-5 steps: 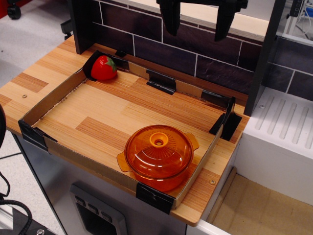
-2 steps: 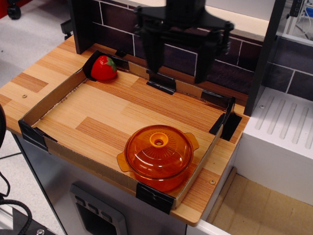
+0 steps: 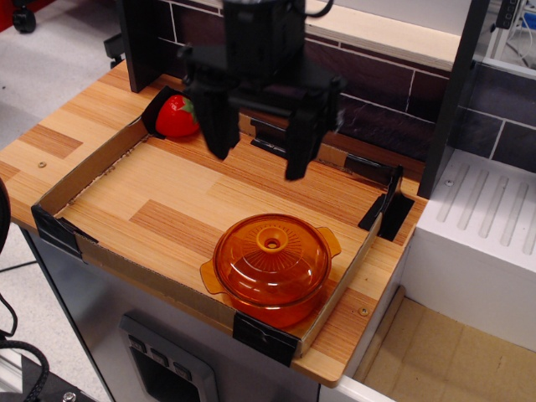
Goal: Take lid off pot
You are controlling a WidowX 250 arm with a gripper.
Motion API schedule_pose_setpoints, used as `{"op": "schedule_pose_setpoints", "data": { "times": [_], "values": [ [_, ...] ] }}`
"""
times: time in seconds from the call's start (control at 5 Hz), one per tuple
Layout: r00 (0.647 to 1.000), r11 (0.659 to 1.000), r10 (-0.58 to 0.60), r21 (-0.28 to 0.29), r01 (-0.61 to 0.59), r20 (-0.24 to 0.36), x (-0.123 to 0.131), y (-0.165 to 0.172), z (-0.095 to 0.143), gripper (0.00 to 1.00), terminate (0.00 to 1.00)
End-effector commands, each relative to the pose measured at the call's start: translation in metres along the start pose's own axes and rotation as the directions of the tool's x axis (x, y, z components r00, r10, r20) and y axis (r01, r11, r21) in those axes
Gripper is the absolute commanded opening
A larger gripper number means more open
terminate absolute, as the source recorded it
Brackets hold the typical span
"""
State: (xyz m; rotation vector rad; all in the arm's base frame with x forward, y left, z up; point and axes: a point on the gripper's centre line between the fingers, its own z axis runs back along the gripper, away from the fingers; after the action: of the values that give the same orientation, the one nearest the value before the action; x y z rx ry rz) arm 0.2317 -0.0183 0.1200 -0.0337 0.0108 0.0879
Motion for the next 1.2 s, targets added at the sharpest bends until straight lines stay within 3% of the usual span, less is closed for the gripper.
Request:
{"op": "schedule_pose_setpoints", "data": {
  "times": [0.0,1.0],
  "values": [
    [0.998,1.000,-0.025,0.010,0.024,0.060,-0.004,0.002,-0.021,1.00,0.00],
    [0.998,0.999,-0.025,0.025,0.024,0.064,-0.002,-0.015,-0.053,1.00,0.00]
  ]
}}
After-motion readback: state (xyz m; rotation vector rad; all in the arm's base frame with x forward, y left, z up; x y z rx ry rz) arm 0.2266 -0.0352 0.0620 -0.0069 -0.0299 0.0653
